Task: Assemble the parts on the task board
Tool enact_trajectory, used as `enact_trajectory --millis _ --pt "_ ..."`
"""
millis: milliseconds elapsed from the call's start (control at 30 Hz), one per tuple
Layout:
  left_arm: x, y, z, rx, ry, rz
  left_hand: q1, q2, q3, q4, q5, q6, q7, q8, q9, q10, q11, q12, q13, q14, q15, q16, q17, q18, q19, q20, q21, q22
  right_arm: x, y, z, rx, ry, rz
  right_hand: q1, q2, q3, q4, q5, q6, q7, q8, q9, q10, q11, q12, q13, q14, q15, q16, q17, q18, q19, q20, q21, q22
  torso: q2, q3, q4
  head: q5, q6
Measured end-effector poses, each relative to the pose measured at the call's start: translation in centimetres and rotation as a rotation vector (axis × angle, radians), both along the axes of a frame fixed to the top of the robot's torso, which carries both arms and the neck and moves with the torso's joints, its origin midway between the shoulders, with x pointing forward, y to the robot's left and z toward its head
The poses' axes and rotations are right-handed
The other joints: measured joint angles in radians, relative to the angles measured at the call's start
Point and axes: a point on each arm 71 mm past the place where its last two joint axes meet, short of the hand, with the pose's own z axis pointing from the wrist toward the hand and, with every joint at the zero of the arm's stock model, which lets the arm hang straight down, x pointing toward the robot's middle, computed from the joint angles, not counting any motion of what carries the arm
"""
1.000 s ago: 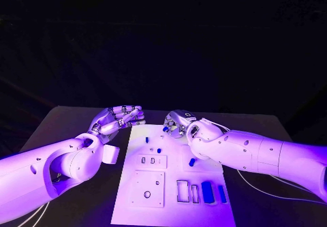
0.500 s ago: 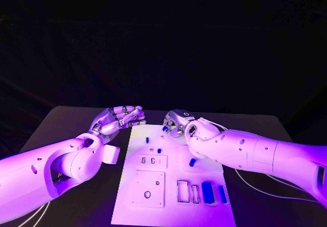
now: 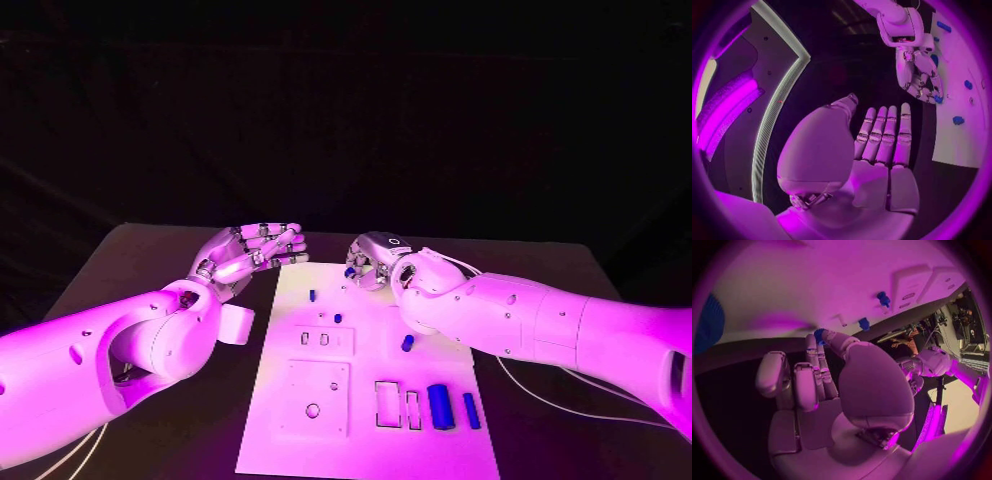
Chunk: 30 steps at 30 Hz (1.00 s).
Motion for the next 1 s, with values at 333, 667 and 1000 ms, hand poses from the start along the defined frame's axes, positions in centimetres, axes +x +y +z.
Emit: enact_trajectory --millis 333,667,1000 --pt "0.1 0.2 -0.1 0.002 0.002 0.003 0.0 0.0 0.0 0.0 0.0 0.0 0.0 0.0 0.0 0.0 0.0 0.0 0.0 0.0 0.0 0.0 0.0 0.0 -0.004 0.004 0.0 0.0 -0.1 -0.7 0.0 0.003 -0.001 -0.006 -0.026 -0.066 -0.055 0.012 -0.009 -0.162 0.03 -0.087 -0.017 -0.149 0.037 -0.046 -0.022 0.002 0.027 -0.044 -0.111 0.0 -0.083 0.028 -0.107 -0.127 0.0 0.0 -0.0007 0.002 0.0" --pt "0.2 0.6 -0.1 0.007 0.003 0.014 0.0 0.0 0.0 0.0 0.0 0.0 0.0 0.0 0.0 0.0 0.0 0.0 0.0 0.0 0.0 0.0 0.0 0.0 -0.004 0.004 0.0 0.0 -1.6 -4.1 1.0 0.046 -0.003 -0.019 -0.005 -0.052 -0.114 0.014 -0.005 -0.138 0.031 -0.091 -0.001 -0.134 0.036 0.019 -0.014 0.002 0.027 -0.037 -0.099 0.0 -0.058 0.028 -0.095 -0.094 -0.002 0.0023 -0.0039 0.004 0.004" --pt "0.2 1.0 -0.1 0.011 0.004 0.021 0.0 0.0 0.0 0.0 0.0 0.0 0.0 0.0 0.0 0.0 0.0 0.0 0.0 0.0 0.0 0.0 0.0 0.0 -0.004 0.004 0.0 0.0 -2.5 -11.0 3.0 0.187 0.06 -0.151 0.001 -0.076 -0.228 0.033 -0.001 -0.13 -0.004 -0.076 0.023 0.028 -0.012 0.443 0.304 0.0 -0.007 0.057 0.077 -0.016 0.031 -0.01 0.022 0.074 -0.005 0.0099 -0.0174 -0.007 0.008"
